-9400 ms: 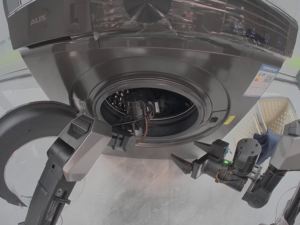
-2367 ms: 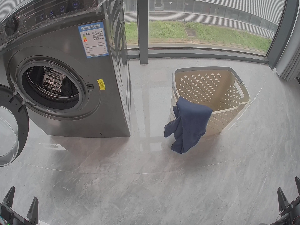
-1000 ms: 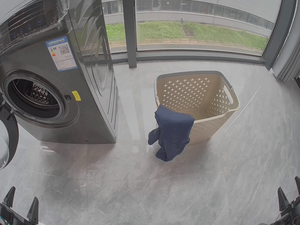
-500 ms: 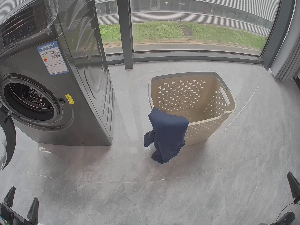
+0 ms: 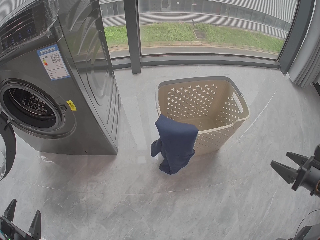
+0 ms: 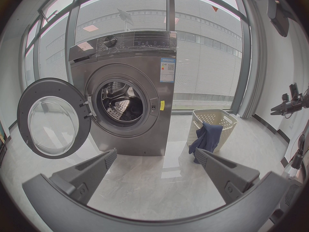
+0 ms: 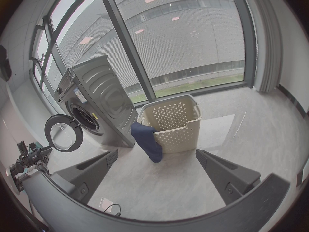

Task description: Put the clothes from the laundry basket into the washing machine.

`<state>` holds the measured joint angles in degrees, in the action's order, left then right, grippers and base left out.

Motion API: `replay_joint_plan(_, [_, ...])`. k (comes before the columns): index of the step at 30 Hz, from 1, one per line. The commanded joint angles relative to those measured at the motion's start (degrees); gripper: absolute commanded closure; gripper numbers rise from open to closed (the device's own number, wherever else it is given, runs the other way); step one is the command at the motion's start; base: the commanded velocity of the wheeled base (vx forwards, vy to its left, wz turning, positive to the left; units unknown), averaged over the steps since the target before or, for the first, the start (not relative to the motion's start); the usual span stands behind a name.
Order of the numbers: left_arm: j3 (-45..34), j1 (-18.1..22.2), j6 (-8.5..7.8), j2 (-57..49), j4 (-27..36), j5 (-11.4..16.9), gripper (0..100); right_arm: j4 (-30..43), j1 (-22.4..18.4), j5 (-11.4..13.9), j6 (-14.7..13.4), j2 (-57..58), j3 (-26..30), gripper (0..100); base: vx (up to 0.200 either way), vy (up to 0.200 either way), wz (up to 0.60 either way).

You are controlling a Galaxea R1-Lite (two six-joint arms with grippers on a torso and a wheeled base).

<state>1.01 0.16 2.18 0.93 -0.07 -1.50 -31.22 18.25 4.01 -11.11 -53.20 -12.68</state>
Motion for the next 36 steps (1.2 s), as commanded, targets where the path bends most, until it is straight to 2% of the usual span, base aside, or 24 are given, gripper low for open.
replay_joint_plan(1, [-1.01,-0.07,0.02,-0.4,-0.01,0.09,0,-11.58,7.85,0.03,-1.64,-23.79,-2.61,0,0.0,0.0,0.0])
replay_joint_plan(3, [-1.01,0.02,-0.07,-0.4,-0.01,0.09,0,-12.55,8.56,0.03,-1.81,-25.2,-2.61,0,0.0,0.0,0.0])
replay_joint_plan(6, [-1.01,0.02,0.02,-0.4,-0.01,0.09,0,-17.3,11.9,-0.06,-2.61,-33.81,-3.58,0,0.0,0.0,0.0])
replay_joint_plan(9, [-0.92,0.02,0.02,-0.4,-0.01,0.09,0,-20.28,12.51,-0.23,-2.52,-37.42,-4.2,0,0.0,0.0,0.0])
replay_joint_plan(15, [-0.92,-0.07,0.1,-0.4,-0.01,0.09,0,-26.26,13.48,-3.66,-2.78,-44.97,-6.48,0,0.2,0.0,0.0])
replay_joint_plan(19, [-0.92,0.02,0.19,-0.4,-0.01,0.09,0,-26.44,14.09,-3.75,-3.04,-46.64,-7.89,0,0.0,0.0,0.0])
replay_joint_plan(25, [-0.92,0.02,0.37,-0.4,-0.01,0.09,0,-26.52,15.41,-3.92,-3.13,-52.53,-13.25,0,0.0,0.0,0.0])
replay_joint_plan(30, [-0.92,-0.07,0.45,-0.4,-0.01,0.09,0,-26.61,16.38,-5.77,-3.13,-57.28,-17.38,0,0.0,0.0,0.0])
replay_joint_plan(36, [-0.92,-0.07,0.45,-0.4,-0.01,0.09,0,-26.61,16.73,-6.65,-3.13,-61.59,-22.57,0,0.0,0.0,0.0])
